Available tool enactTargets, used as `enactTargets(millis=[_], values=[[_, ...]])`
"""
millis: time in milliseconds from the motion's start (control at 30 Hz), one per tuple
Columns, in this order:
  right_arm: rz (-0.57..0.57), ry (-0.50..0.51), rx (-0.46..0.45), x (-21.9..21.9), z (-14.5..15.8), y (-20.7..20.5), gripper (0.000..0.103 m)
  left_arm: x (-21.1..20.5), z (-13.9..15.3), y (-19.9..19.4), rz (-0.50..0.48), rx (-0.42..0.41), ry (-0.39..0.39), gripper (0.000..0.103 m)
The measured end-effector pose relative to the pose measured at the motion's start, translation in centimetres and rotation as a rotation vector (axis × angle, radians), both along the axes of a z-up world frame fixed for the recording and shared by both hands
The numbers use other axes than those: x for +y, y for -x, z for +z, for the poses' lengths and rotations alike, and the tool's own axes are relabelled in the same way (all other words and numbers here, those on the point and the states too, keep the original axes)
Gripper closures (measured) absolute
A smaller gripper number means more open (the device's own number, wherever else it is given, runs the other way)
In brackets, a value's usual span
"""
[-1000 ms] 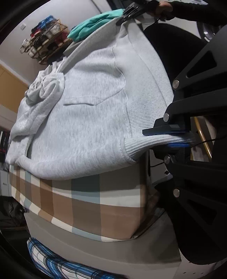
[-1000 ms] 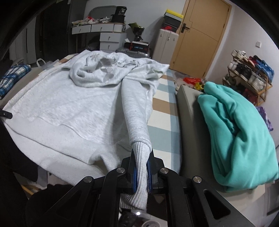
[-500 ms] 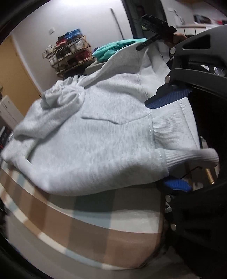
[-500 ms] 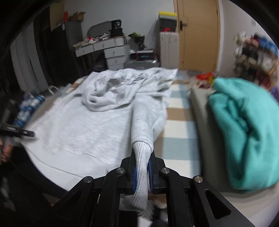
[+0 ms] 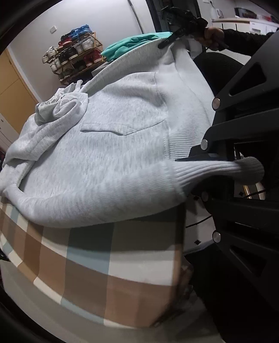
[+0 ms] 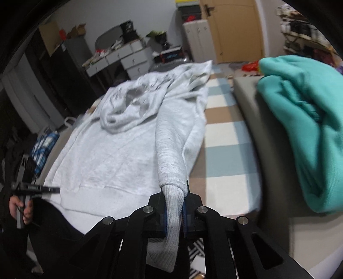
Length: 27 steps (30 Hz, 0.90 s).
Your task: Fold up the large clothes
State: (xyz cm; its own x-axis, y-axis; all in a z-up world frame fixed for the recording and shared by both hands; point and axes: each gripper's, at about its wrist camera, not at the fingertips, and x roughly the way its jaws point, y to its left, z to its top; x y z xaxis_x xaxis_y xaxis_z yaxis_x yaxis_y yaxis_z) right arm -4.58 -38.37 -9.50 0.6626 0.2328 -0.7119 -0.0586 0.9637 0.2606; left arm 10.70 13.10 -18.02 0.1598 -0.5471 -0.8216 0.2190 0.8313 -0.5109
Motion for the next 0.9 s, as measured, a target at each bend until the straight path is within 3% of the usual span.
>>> enactTargets(millis=[133, 267, 467, 600, 733, 900], values=[[-0.035, 0.011, -0.02, 0.0, 0.2, 2.0, 0.095, 0.6, -0.2, 0.5, -0.009, 0.014, 0.038, 0.101], [0.0, 0.016, -0.116, 1.2, 2.1, 4.7, 0.095, 0.7, 1.1, 1.7, -0.018, -0.011, 0.078, 0.102], [-0.018, -0.142, -0.199, -0.4, 5.0, 6.8, 0.095, 0.2, 6.0, 0.8, -0.083, -0.062, 0.217, 0.102], [-0.043, -0.25, -0.225, -1.8, 7.3, 4.3, 0.095, -1.1, 8.5, -5.8, -0.069, -0.098, 0.23, 0.102], [-0.081, -0.325, -0.224, -3.0, 10.3, -1.8, 0.095, -2.6, 9.5, -13.3, -0.035, -0.049, 0.271, 0.102], [-0.167, -0.422, -0.104, -4.4, 12.5, -11.9, 0.095, -4.4, 10.5, -23.6, 0.069, 0.004, 0.315, 0.102]])
